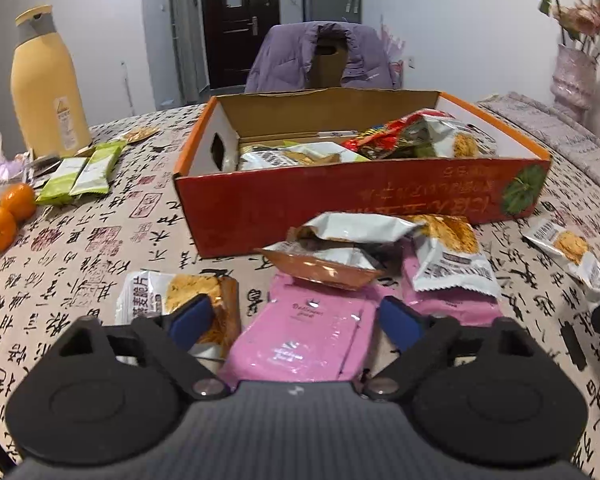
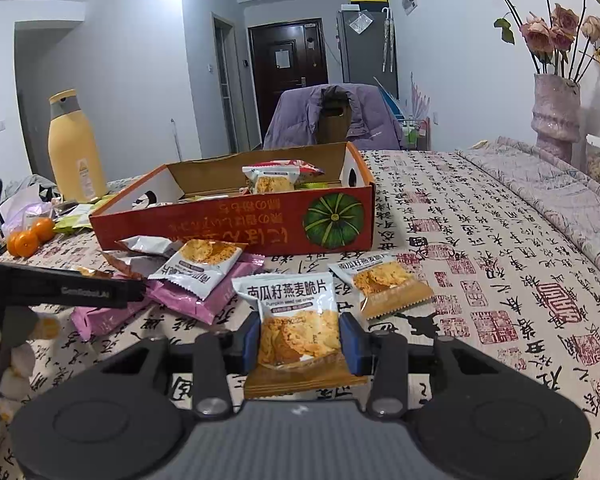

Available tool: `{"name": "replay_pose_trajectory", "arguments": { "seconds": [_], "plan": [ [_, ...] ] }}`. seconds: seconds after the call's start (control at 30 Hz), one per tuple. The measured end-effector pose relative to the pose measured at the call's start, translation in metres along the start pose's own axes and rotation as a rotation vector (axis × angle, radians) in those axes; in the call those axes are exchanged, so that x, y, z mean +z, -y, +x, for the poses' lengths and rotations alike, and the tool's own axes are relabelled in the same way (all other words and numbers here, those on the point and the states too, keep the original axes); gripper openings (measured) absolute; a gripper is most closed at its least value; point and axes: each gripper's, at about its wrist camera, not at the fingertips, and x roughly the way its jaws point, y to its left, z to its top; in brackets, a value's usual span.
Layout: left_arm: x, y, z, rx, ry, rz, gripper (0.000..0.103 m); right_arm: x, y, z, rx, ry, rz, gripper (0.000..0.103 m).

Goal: Organize snacks
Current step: 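Grasp the pink packet with the left gripper while the right holds the cracker packet, then carry both packets over the box and open both grippers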

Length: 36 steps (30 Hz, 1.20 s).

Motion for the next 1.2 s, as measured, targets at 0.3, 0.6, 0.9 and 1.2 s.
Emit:
{"name": "replay_pose_trajectory", "arguments": {
  "seconds": [0.3, 0.6, 0.9, 1.2],
  "plan": [
    [-0.007, 0.008, -0.014, -0.048, 0.005, 0.037, 0.064, -0.002, -0.002, -0.002, 0.011, 0.001, 0.002, 0.041],
    [-0.006, 0.009, -0.010, -0.047, -0.023, 0.010, 0.067, -0.002, -0.004, -0.004, 0.011, 0.000, 0.000, 0.041],
    [-0.017, 0.004, -0.011, -0.045, -0.020, -0.032, 0.062, -0.003, -0.002, -0.007, 0.002, 0.003, 0.004, 0.041],
    [-0.027, -0.002, -0.044, -0.055, 0.054, -0.060, 0.062, -0.004, -0.011, -0.009, 0.017, 0.007, -0.012, 0.041]
  ]
}}
